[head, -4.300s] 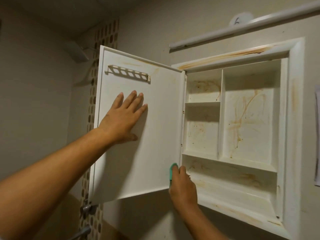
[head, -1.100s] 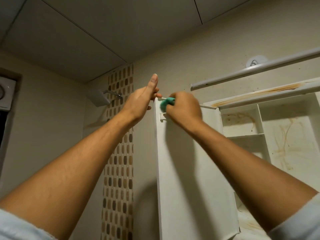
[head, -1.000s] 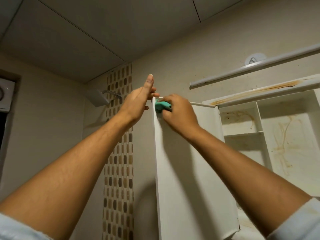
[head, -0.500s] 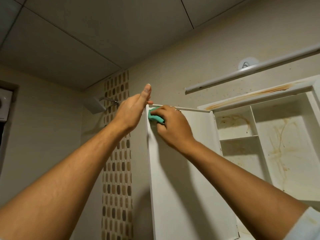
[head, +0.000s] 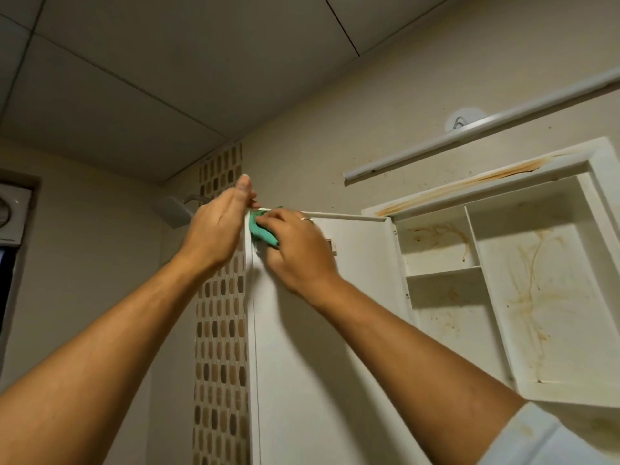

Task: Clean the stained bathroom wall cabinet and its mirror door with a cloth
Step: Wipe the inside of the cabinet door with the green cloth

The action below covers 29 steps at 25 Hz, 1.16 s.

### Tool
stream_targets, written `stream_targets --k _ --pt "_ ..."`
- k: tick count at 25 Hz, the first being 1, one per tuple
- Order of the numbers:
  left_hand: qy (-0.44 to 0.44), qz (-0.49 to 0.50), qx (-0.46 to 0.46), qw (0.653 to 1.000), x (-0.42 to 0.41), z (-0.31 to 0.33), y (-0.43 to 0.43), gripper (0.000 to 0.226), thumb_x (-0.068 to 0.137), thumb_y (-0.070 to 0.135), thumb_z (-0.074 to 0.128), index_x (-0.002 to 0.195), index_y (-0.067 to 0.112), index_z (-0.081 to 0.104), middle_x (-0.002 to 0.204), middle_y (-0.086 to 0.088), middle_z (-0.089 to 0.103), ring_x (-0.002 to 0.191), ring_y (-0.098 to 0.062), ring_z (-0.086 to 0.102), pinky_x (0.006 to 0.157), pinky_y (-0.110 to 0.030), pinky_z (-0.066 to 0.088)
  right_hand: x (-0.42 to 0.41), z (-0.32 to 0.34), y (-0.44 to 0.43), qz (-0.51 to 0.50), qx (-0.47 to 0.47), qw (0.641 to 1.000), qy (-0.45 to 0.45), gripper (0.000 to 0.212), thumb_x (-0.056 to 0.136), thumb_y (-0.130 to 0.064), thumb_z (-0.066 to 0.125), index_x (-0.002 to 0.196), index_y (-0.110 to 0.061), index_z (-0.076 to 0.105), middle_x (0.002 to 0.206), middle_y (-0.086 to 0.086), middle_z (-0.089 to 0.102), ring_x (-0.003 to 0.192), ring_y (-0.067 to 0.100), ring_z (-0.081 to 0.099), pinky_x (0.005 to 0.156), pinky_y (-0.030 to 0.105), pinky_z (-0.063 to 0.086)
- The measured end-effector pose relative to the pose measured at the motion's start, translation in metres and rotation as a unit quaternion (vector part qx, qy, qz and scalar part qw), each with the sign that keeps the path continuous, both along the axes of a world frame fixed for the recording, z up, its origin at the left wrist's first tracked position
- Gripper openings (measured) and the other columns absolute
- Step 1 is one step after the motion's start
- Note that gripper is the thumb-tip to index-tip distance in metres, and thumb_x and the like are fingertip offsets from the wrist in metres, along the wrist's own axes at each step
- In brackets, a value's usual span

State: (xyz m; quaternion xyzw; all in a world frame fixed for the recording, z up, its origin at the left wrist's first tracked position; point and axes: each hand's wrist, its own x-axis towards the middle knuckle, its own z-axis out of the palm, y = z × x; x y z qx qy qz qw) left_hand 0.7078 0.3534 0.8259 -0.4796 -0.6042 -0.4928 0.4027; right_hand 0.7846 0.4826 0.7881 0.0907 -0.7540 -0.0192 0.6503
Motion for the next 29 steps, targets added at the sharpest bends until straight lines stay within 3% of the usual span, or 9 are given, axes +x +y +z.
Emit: stream_targets --k 2,6,8,10,13,16,19,24,29 --pt "-0.016 -0.009 -0.003 1.000 -0.002 0.000 -0.001 0.090 0.087 0.089 0.015 0.127 0.026 0.066 0.119 0.007 0.070 0.114 -0.011 0.063 0.106 -0.049 0.049 0.011 -0.002 0.059 -0.056 0.016 0.998 0.014 0.037 0.092 -0.022 0.061 0.127 -0.021 0.070 0.123 0.000 0.067 0.109 0.025 0.061 0.093 0.042 0.049" --pt "0.030 0.064 -0.022 0.997 0.012 0.000 -0.001 0.085 0.092 0.081 0.016 0.123 0.021 0.067 0.117 0.002 0.071 0.109 -0.017 0.064 0.100 -0.049 0.051 0.042 0.007 0.159 -0.123 -0.249 0.960 -0.014 0.042 0.091 -0.013 0.054 0.125 -0.031 0.071 0.116 0.003 0.068 0.104 0.030 0.064 0.093 0.046 0.051" --pt "0.098 0.191 -0.051 0.975 0.025 0.000 0.001 0.073 0.098 0.071 0.022 0.130 0.020 0.063 0.117 -0.002 0.071 0.106 -0.023 0.065 0.092 -0.047 0.053 0.036 0.020 0.142 -0.116 -0.281 0.952 -0.023 0.033 0.089 -0.012 0.055 0.113 -0.022 0.075 0.104 0.006 0.072 0.095 0.032 0.067 0.081 0.036 0.054" --pt "0.173 0.333 -0.098 0.922 0.037 0.000 0.009 0.060 0.103 0.058 0.033 0.140 0.016 0.054 0.114 -0.007 0.072 0.104 -0.029 0.066 0.090 -0.046 0.052 0.020 0.021 0.094 -0.054 -0.218 0.974 -0.025 0.031 0.084 -0.008 0.057 0.107 -0.018 0.077 0.101 0.007 0.071 0.092 0.031 0.067 0.077 0.034 0.054" --pt "0.215 0.393 -0.173 0.877 0.044 -0.004 0.030 0.065 0.100 0.053 0.042 0.152 0.013 0.040 0.124 -0.010 0.069 0.117 -0.028 0.062 0.103 -0.045 0.045 0.018 0.003 0.060 -0.034 -0.011 0.998 -0.056 0.042 0.082 -0.009 0.061 0.121 -0.020 0.073 0.115 0.005 0.068 0.104 0.028 0.061 0.085 0.038 0.052" --pt "0.195 0.362 -0.197 0.890 0.036 0.000 0.033 0.074 0.099 0.054 0.048 0.159 0.016 0.028 0.144 -0.009 0.058 0.133 -0.026 0.053 0.116 -0.044 0.036 0.035 0.008 0.115 -0.087 0.030 0.995 -0.028 0.048 0.086 -0.011 0.066 0.132 -0.024 0.068 0.130 0.000 0.066 0.118 0.027 0.059 0.094 0.041 0.045" --pt "0.189 0.334 -0.206 0.900 0.031 0.002 0.020 0.075 0.098 0.054 0.051 0.160 0.019 0.027 0.151 -0.005 0.052 0.138 -0.023 0.049 0.114 -0.043 0.039 0.047 0.004 0.166 -0.166 -0.105 0.980 -0.014 0.047 0.091 -0.009 0.063 0.133 -0.029 0.065 0.128 -0.004 0.066 0.116 0.023 0.059 0.098 0.044 0.046" --pt "0.130 0.253 -0.183 0.941 0.036 0.007 0.015 0.063 0.102 0.052 0.047 0.158 0.027 0.033 0.150 0.007 0.053 0.136 -0.019 0.050 0.108 -0.043 0.043 0.070 0.027 0.177 -0.073 -0.259 0.961 0.058 0.030 0.098 -0.014 0.062 0.126 -0.025 0.067 0.107 -0.002 0.068 0.092 0.021 0.065 0.078 0.043 0.061" --pt "-0.032 -0.047 -0.082 0.995 0.029 0.009 0.013 0.067 0.096 0.065 0.041 0.152 0.028 0.045 0.144 0.013 0.058 0.131 -0.005 0.054 0.113 -0.036 0.038 0.044 0.019 0.138 -0.112 -0.222 0.968 -0.014 0.037 0.093 -0.003 0.059 0.125 -0.018 0.069 0.110 0.006 0.065 0.094 0.029 0.064 0.080 0.043 0.058"
